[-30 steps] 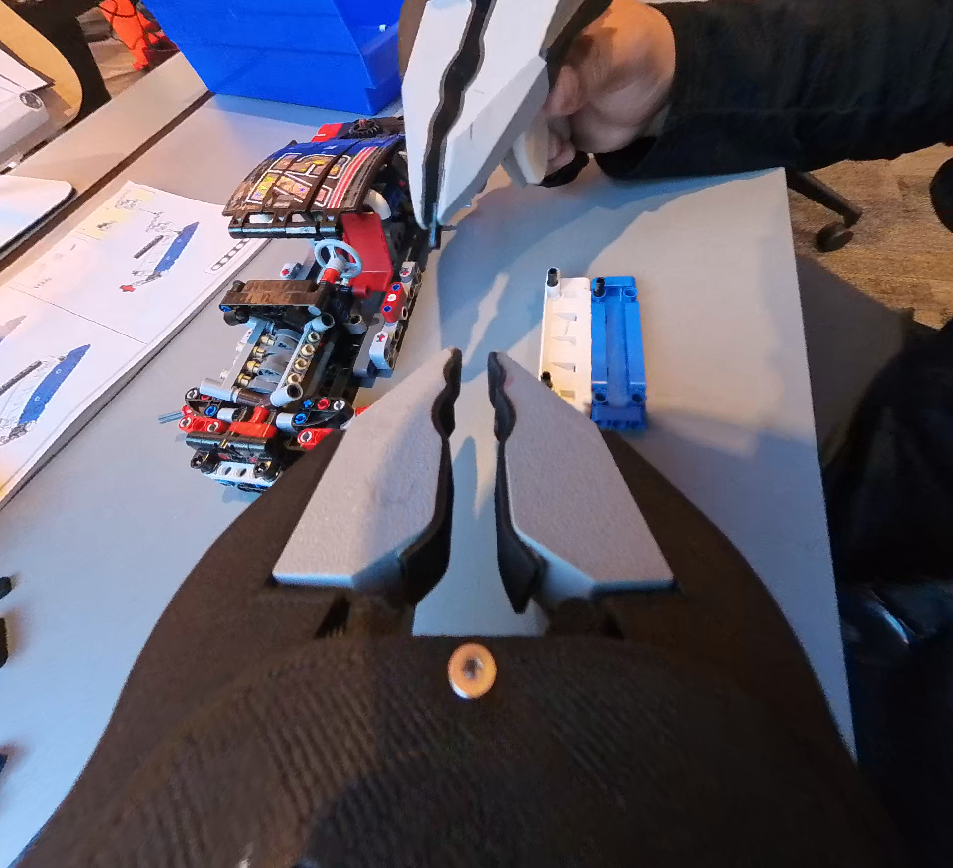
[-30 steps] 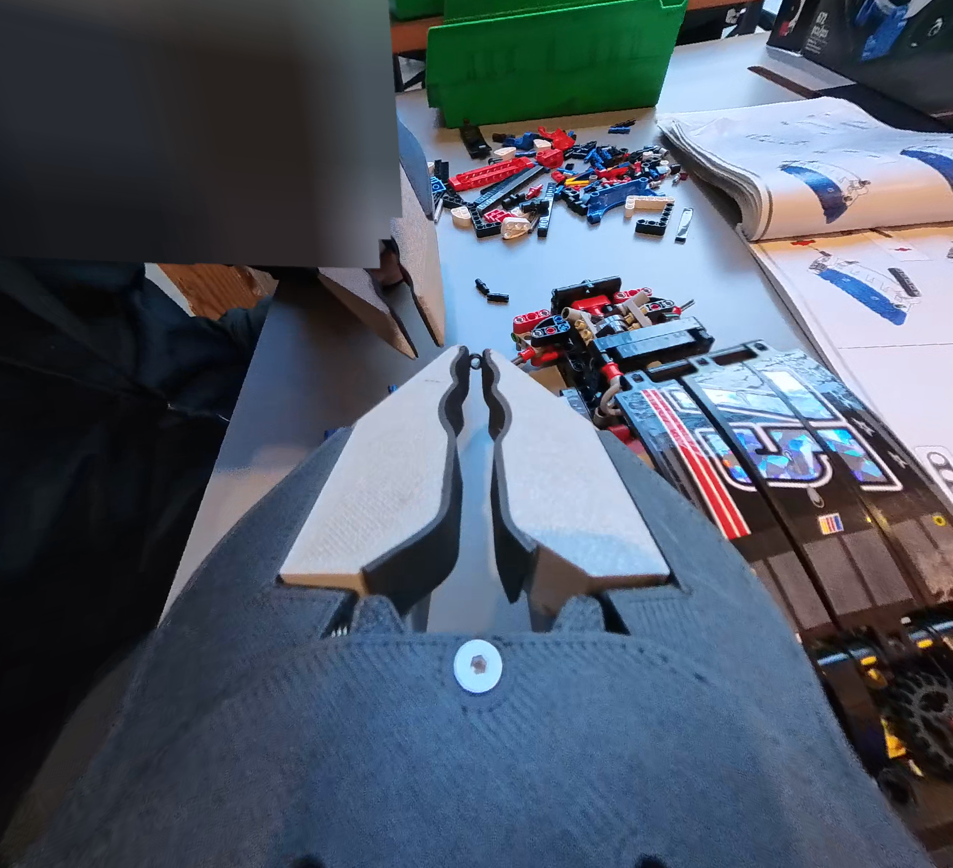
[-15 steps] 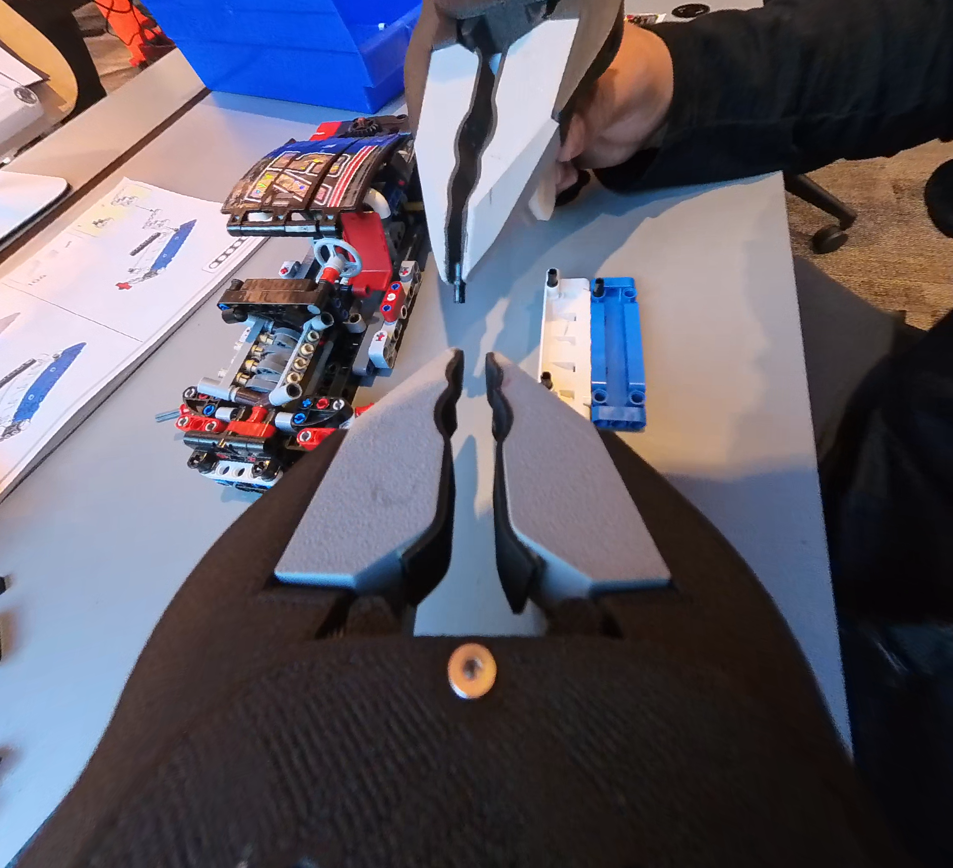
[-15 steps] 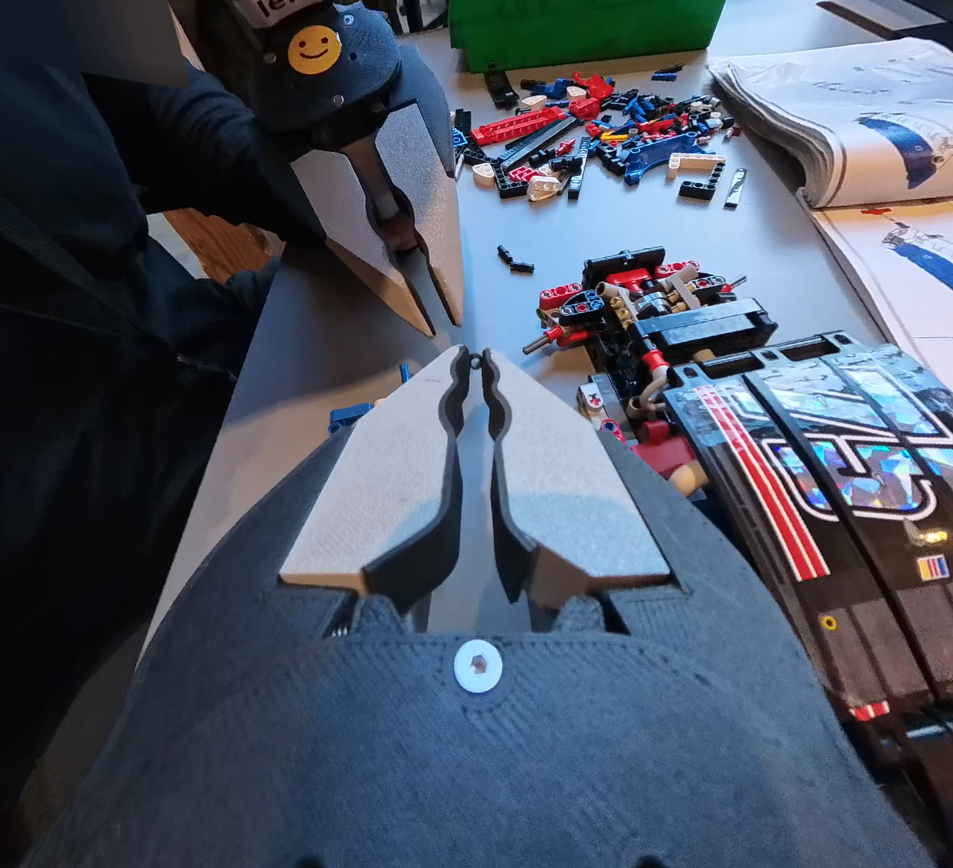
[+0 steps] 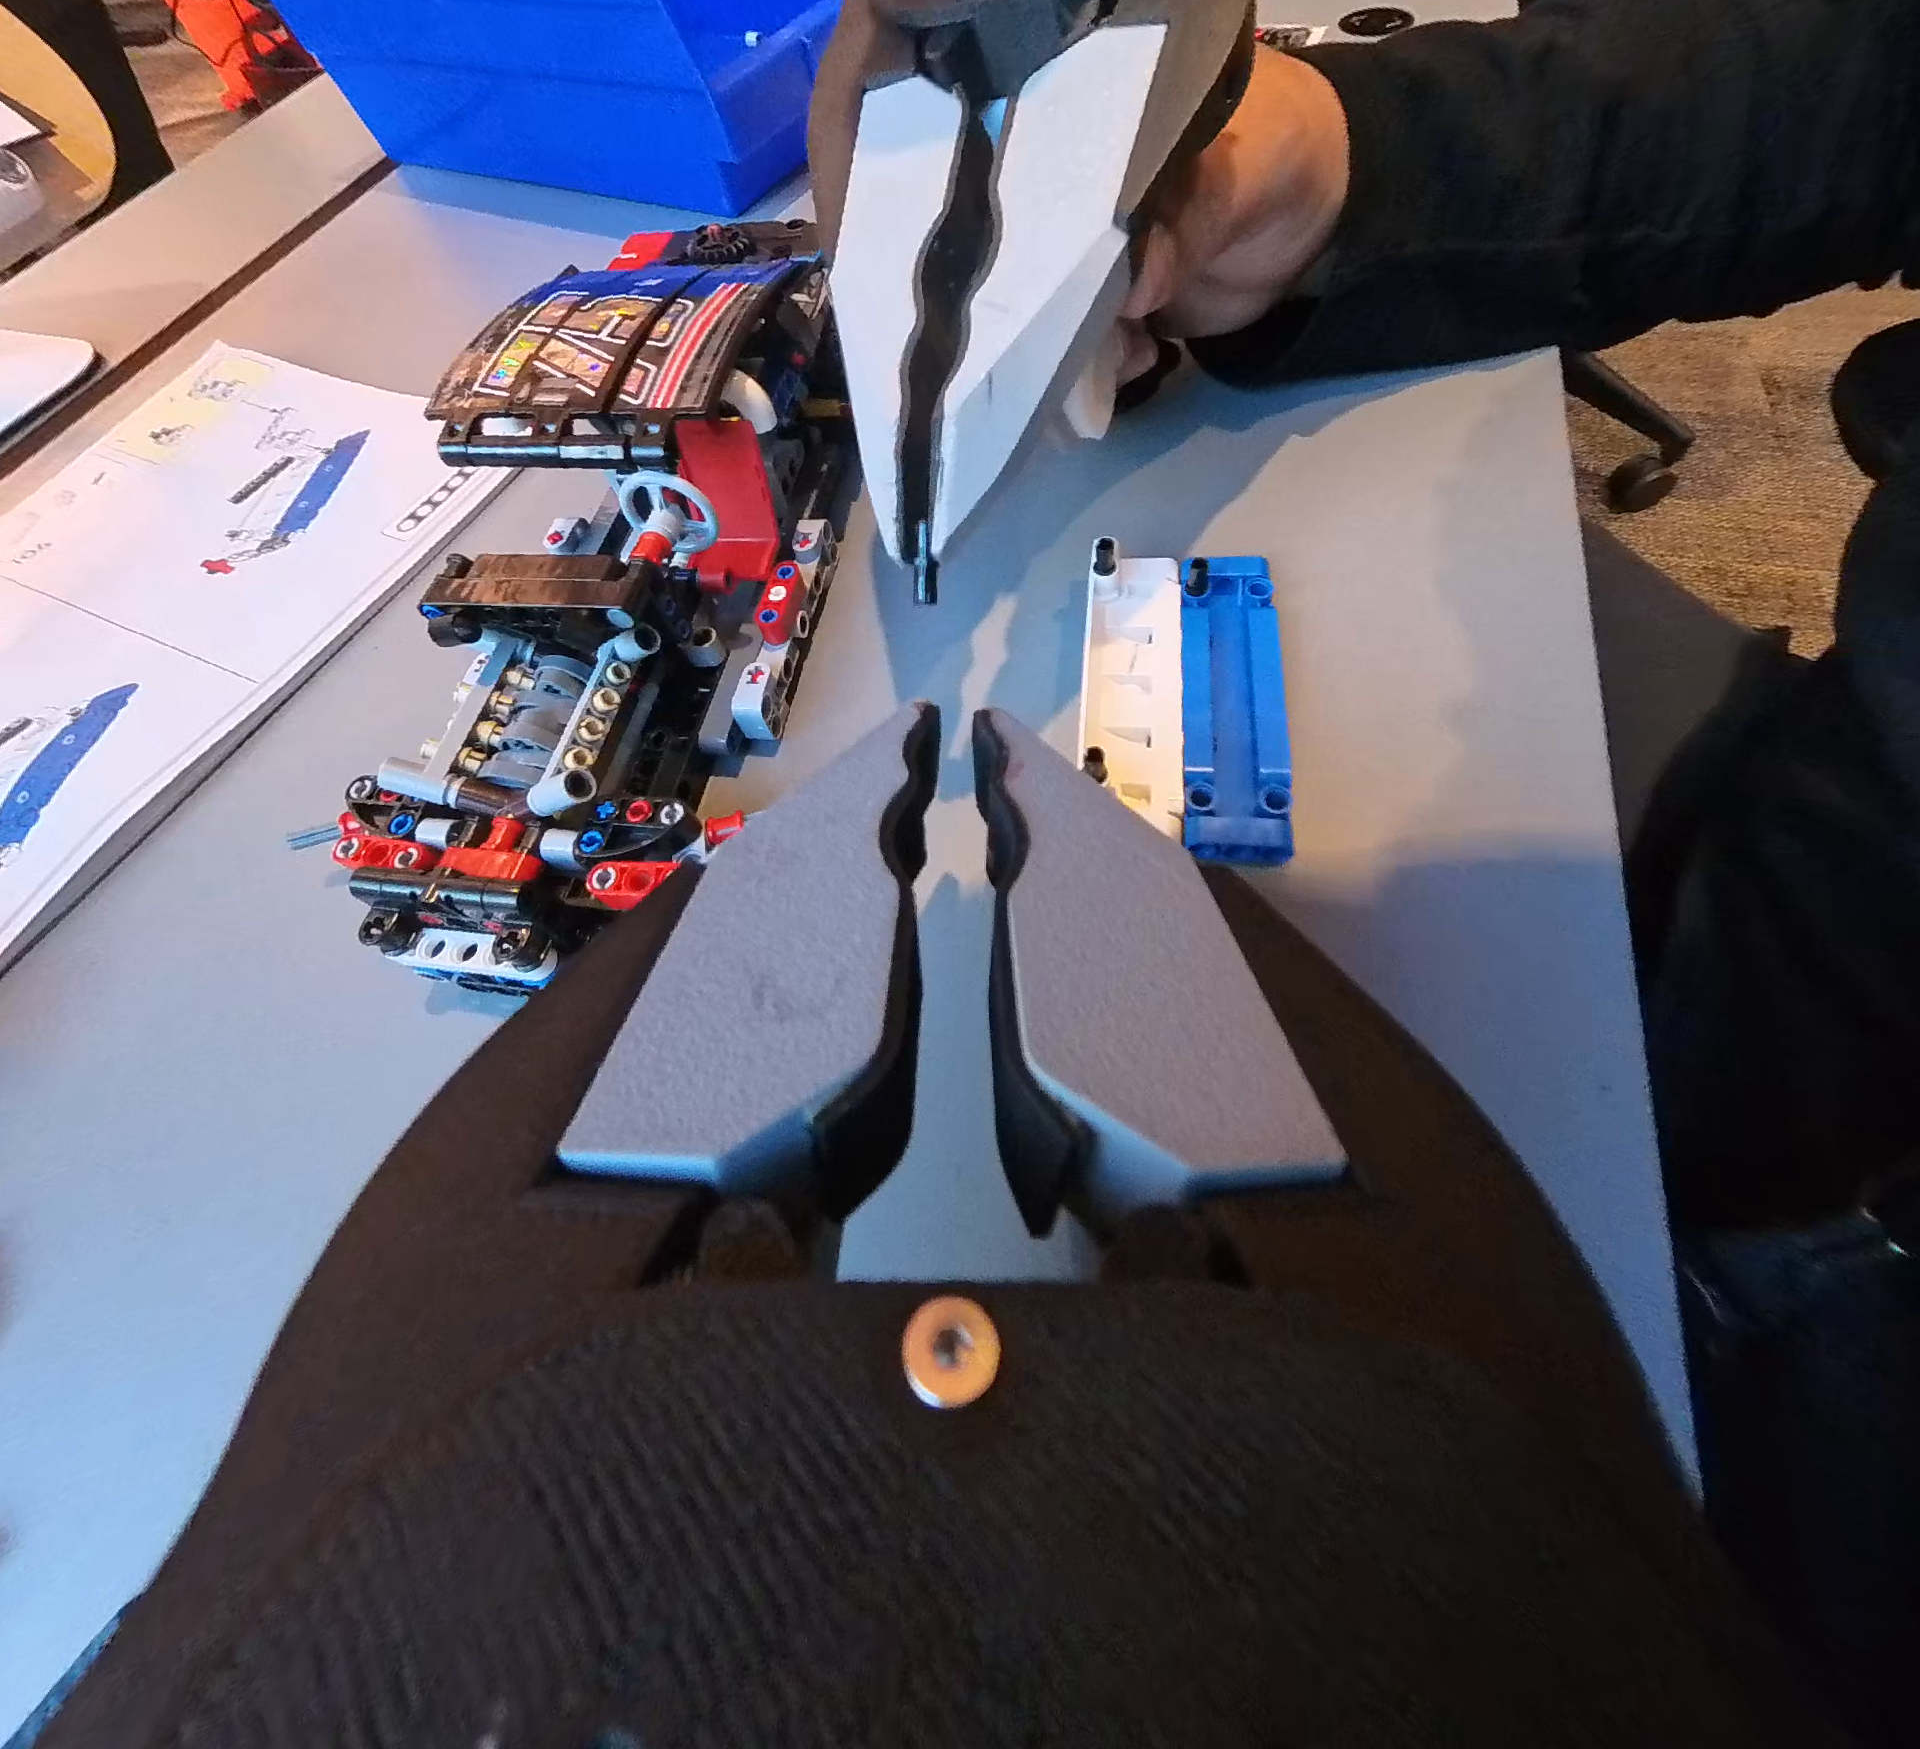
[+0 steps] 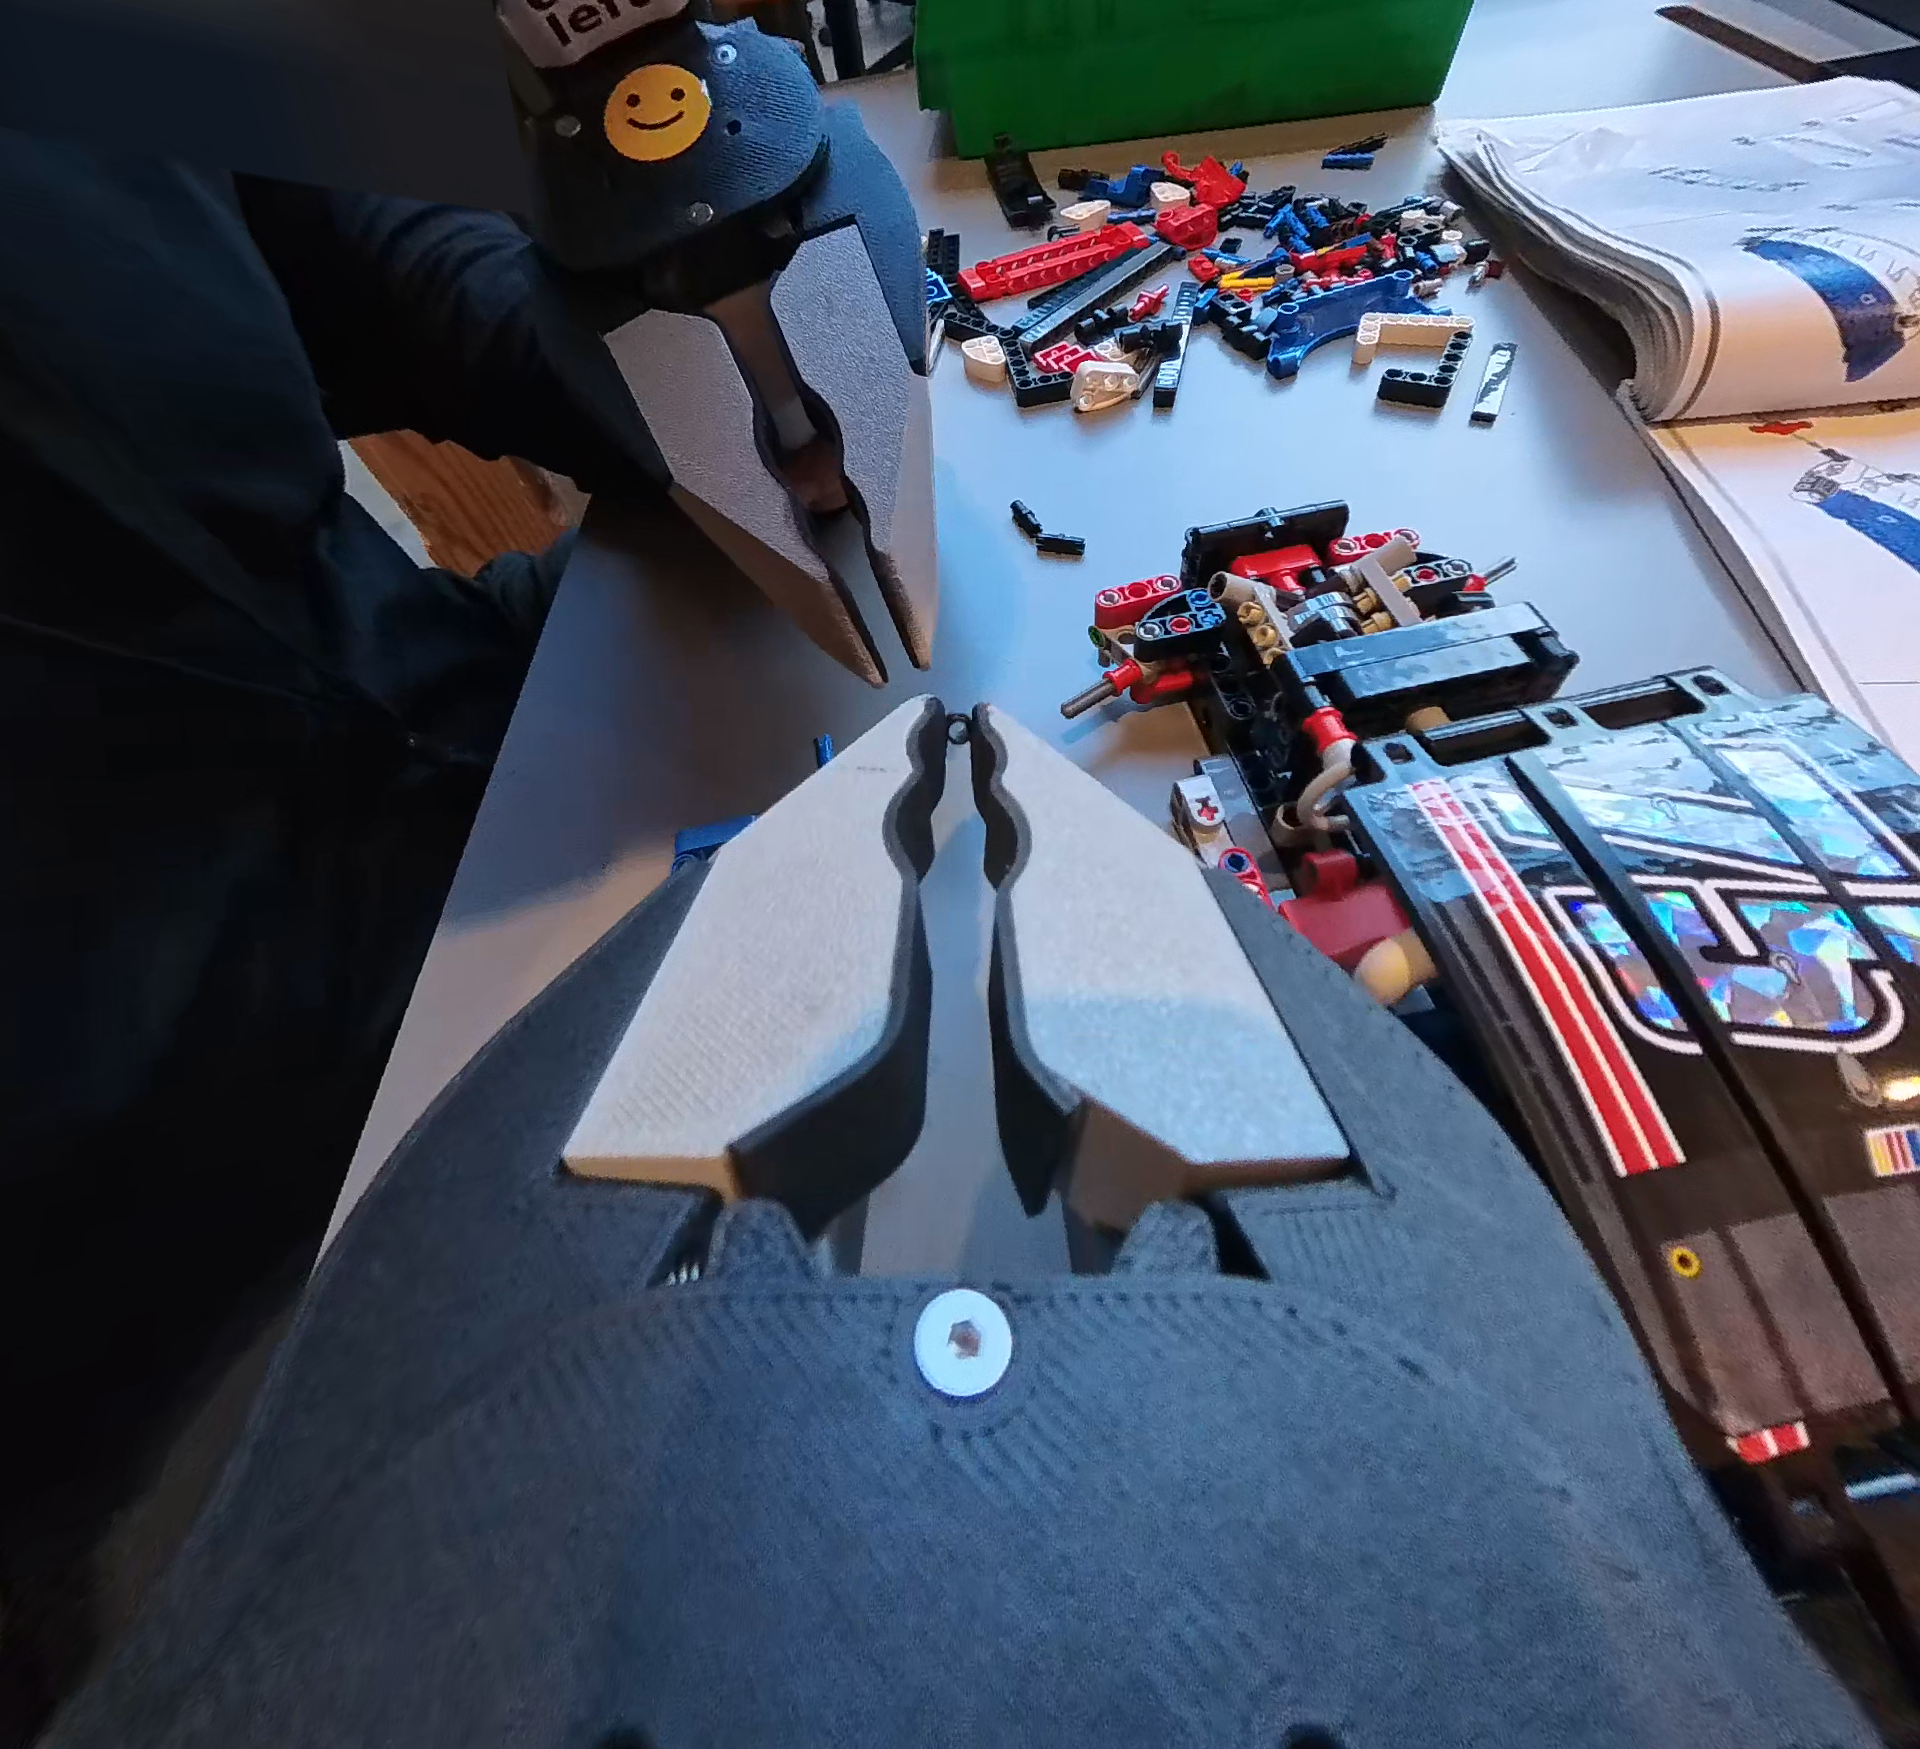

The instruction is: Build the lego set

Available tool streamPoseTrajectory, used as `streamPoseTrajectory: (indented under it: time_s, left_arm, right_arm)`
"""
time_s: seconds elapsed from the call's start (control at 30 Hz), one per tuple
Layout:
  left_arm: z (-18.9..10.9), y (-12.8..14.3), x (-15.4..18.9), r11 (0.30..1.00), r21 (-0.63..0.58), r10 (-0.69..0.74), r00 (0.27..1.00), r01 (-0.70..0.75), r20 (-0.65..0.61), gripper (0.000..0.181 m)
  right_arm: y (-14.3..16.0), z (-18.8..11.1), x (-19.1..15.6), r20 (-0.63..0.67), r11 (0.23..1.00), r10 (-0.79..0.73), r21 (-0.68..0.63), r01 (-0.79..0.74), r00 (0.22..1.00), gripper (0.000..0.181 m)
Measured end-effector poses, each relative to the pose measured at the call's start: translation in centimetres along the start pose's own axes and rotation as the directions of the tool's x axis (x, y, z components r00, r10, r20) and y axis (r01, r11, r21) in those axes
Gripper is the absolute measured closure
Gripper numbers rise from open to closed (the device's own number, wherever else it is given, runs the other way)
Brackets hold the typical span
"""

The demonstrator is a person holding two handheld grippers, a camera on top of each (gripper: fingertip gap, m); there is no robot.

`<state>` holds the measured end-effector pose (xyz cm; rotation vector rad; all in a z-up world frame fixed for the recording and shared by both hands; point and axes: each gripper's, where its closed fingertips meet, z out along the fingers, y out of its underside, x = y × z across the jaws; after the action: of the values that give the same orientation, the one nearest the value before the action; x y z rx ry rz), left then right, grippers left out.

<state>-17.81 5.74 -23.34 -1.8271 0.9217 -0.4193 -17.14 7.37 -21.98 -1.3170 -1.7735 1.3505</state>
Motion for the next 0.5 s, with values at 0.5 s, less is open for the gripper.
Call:
streamPoseTrajectory:
  time_s: [0.5]
  left_arm:
    - [-0.06, -0.07, 0.06, 1.000, 0.005, -0.006, 1.000, 0.006, -0.012, 0.180]
  right_arm:
    - [-0.64, -0.67, 0.95, -0.048, 0.999, 0.002, 0.044, 0.001, 0.999, 0.179]
